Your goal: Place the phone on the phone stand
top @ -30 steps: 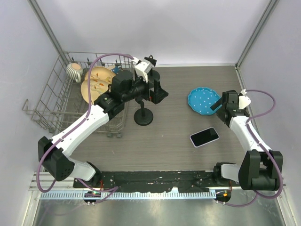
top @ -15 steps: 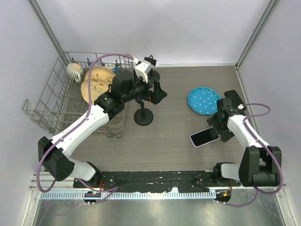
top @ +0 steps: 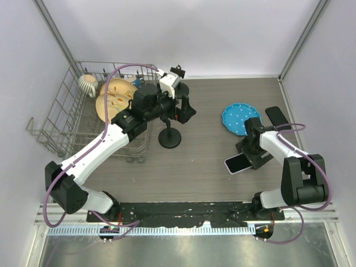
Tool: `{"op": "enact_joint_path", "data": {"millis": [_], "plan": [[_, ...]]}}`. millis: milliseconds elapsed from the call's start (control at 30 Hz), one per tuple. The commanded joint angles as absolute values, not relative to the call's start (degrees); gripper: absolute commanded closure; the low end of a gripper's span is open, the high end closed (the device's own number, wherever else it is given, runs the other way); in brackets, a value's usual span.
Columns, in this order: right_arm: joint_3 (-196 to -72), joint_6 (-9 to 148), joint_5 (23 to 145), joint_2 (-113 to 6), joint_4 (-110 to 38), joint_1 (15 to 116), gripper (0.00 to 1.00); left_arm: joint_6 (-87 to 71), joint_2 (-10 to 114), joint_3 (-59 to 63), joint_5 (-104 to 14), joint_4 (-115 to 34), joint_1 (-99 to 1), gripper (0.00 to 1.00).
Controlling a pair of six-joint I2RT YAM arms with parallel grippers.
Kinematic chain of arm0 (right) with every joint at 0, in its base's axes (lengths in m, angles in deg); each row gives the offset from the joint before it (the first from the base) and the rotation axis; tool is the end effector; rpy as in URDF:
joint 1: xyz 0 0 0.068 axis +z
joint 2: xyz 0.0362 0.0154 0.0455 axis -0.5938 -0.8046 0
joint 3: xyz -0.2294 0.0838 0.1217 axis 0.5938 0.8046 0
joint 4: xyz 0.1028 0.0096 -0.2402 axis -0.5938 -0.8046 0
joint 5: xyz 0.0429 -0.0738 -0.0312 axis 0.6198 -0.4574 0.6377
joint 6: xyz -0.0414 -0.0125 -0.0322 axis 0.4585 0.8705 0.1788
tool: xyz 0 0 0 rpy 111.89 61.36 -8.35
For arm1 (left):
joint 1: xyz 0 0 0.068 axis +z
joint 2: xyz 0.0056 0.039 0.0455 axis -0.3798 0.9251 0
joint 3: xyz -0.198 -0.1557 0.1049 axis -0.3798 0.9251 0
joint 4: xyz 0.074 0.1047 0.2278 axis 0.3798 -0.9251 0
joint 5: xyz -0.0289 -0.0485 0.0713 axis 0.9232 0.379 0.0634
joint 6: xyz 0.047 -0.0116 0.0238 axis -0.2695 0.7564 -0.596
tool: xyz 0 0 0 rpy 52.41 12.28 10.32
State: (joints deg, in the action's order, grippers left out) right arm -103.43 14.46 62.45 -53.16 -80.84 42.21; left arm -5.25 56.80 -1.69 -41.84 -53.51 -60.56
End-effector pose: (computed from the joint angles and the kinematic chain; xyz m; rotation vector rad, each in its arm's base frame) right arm 0.2276 0.0143 0.1725 1.3767 2.5171 -0.1685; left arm 0.2541 -0.2093 0.3871 0.5329 1.8327 -0.8217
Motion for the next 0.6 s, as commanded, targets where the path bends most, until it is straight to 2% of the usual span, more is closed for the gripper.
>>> {"op": "enact_joint_path", "data": {"millis": [0,333,567], "plan": [[-105.3,10.7,61.2,-54.6,-80.5,42.9,0.02,-6.4,55.3,-3.1,-42.8,-53.1,-60.4,0.0],[-105.5,7.8,60.7,-56.8,-80.4,43.1,0.08,-6.8,55.3,-3.2,-43.5,-53.7,-60.4,0.0],[-103.5,5.2,59.6,-57.5,-79.0,43.1,0.2,-6.9,55.4,-3.3,-43.7,-53.9,-60.4,0.0]]}}
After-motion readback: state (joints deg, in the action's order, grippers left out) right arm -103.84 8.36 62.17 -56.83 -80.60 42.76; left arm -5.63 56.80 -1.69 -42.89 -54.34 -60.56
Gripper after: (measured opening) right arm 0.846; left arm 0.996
